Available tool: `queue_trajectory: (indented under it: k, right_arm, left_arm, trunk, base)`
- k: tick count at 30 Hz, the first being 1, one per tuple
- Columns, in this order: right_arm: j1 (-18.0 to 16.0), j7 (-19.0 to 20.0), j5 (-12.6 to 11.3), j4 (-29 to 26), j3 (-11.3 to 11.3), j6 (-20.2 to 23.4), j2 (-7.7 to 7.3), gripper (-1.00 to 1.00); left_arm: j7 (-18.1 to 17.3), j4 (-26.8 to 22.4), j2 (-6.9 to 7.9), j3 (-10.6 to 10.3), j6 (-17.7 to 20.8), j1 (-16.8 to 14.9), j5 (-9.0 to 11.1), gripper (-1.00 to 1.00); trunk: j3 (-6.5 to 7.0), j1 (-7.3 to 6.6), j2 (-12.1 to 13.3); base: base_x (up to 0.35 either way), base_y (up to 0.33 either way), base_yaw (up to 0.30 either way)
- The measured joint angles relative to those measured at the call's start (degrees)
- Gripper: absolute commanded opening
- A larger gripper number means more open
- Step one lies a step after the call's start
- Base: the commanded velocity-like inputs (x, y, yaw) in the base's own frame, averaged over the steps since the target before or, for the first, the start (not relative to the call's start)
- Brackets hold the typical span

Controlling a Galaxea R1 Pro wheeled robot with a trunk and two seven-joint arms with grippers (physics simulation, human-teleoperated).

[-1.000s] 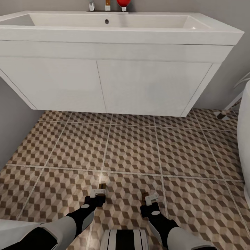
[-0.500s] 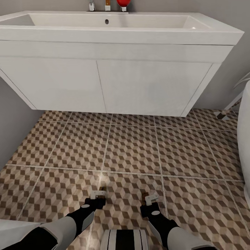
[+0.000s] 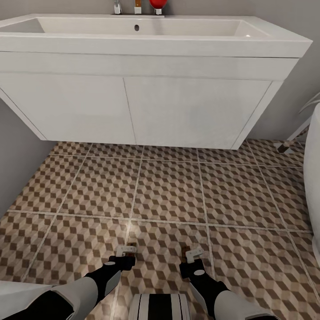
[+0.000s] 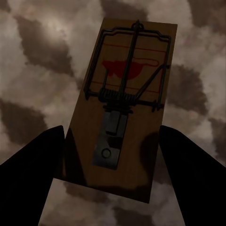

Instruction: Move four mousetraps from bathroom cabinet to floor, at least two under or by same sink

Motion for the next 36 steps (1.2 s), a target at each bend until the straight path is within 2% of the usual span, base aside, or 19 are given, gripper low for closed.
queue_trajectory:
  k: [36]
  right_arm:
    - [0.0,0.0,0.08,0.0,0.0,0.0,0.0,-1.0]
  left_arm:
    - [0.03,-0.09,0.01,0.01,-0.36,0.0,0.0,-1.0]
  trunk:
    - [0.0,0.0,0.0]
  base:
    - [0.0,0.0,0.0]
